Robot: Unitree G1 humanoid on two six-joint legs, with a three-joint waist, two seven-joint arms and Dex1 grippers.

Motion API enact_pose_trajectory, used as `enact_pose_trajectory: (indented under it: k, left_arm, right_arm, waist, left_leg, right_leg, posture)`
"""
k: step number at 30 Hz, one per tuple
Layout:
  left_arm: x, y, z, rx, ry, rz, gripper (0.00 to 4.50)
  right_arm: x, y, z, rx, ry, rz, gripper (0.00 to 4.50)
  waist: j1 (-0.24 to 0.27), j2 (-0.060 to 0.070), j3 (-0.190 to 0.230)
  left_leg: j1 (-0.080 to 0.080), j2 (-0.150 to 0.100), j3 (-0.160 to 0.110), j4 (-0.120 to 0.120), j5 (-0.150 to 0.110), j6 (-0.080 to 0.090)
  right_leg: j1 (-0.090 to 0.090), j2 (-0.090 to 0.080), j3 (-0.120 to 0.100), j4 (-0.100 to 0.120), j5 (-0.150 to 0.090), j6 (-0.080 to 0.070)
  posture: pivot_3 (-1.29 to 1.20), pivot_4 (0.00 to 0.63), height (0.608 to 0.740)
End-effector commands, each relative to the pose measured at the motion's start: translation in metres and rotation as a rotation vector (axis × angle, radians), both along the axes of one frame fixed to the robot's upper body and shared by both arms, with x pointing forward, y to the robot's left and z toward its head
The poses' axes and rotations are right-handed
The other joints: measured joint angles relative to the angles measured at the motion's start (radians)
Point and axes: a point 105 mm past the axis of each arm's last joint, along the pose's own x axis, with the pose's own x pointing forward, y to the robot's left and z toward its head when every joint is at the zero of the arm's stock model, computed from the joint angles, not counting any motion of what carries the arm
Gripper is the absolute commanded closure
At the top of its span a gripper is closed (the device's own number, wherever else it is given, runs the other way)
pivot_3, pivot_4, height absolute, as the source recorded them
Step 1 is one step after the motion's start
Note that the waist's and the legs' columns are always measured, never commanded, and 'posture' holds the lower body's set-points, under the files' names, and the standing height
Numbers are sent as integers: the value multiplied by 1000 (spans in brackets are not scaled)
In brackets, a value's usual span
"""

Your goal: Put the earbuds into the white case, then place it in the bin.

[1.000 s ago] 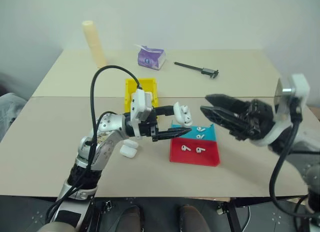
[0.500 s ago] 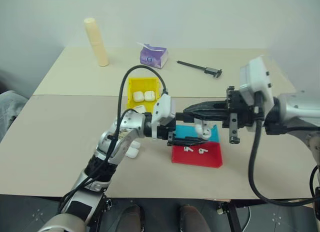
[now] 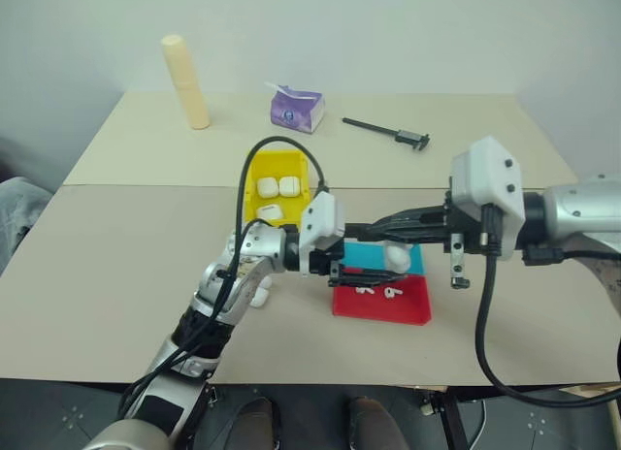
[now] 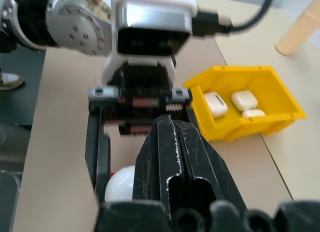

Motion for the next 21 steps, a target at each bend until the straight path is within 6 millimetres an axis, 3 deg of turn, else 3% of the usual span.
enact_pose_trajectory:
  k: [1,8,11,16,18,21]
  left_arm:
    - [-4,5,22,-80,-72,-2,1730]
    - [2,17,23,-117,-83,90,1730]
    - [21,34,34,-190,-71,286,1730]
    - [78,75,56,-253,-8,759,1730]
    - [98,89,53,-208,-15,921,1730]
    - [127,100,27,-75,60,1095,1730]
  right_arm:
    - [-3,-2,18,66,-41,13,4475]
    - [-15,-11,53,294,-87,61,4475]
    - [-12,-23,59,391,-83,-14,4475]
    - [-1,-43,29,464,18,-167,4475]
    - [5,-48,10,469,69,-224,4475]
    - [12,-50,-7,454,112,-261,4475]
  waist:
    - [0,0,0]
    - [3,0,0]
    - [2,0,0]
    - [11,0,0]
    - [15,0,0]
    - [17,0,-1]
  left_leg:
    - [0,0,0,0,0,0]
    - [0,0,0,0,0,0]
    - [0,0,0,0,0,0]
    - [1,0,-2,1,0,0]
    - [1,0,-2,1,0,0]
    - [2,-1,-1,1,0,0]
  right_leg:
    - [0,0,0,0,0,0]
    - [1,0,0,0,0,0]
    - [1,0,0,0,0,0]
    - [3,0,-1,0,1,1]
    - [3,0,-1,0,1,1]
    - [3,-1,0,-1,1,2]
  posture:
    - [0,150,740]
    - [0,150,740]
    - [0,150,740]
    - [0,150,740]
    - [0,150,740]
    - [0,150,740]
